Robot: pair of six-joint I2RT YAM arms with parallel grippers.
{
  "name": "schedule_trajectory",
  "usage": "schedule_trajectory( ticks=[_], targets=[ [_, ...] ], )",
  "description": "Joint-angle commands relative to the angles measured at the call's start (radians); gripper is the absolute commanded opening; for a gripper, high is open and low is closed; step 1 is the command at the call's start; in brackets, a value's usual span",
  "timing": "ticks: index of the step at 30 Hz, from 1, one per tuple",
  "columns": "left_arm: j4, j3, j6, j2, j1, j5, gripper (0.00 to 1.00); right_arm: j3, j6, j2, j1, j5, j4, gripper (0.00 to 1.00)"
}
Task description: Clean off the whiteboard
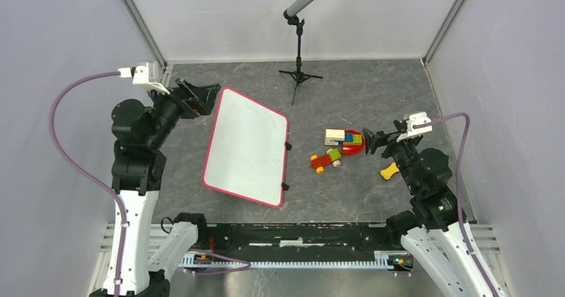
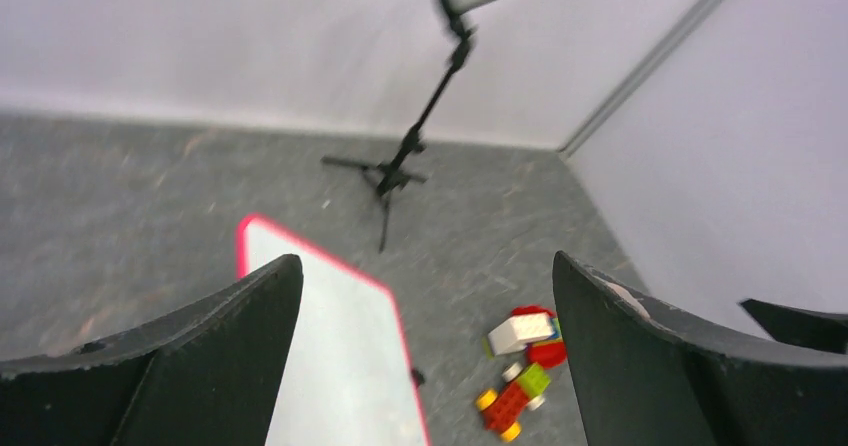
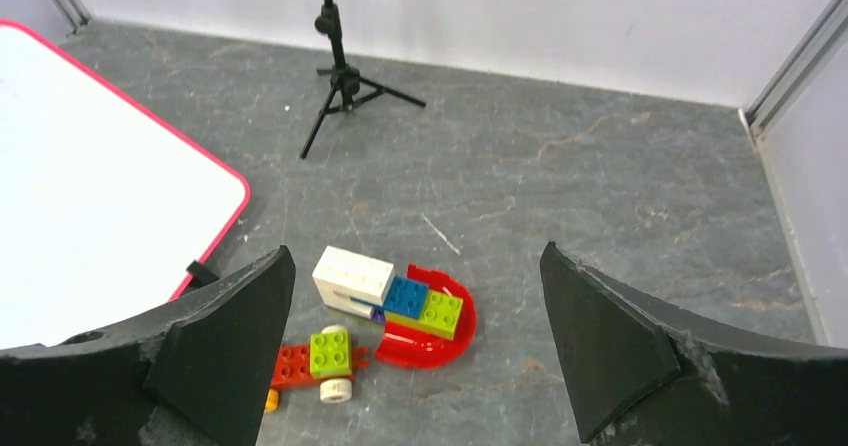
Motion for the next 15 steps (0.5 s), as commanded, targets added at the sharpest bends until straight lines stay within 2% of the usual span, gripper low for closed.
schedule_trajectory(
  ticks=[1, 7, 15],
  targets=[
    [0.108, 0.141, -0.018, 0.011, -0.028, 0.19, 1.0, 0.053, -0.038, -0.004, -0.002, 0.02, 0.067, 0.98],
    [0.178, 0.178, -0.011, -0.018, -0.09, 0.294, 1.0, 0.111, -0.053, -0.043, -0.001, 0.02, 0.117, 0.98],
    [0.224, 0.171, 0.002, -0.052, -0.111, 0.293, 1.0, 0.106, -0.097, -0.116, -0.001, 0.131, 0.132, 0.98]
  ],
)
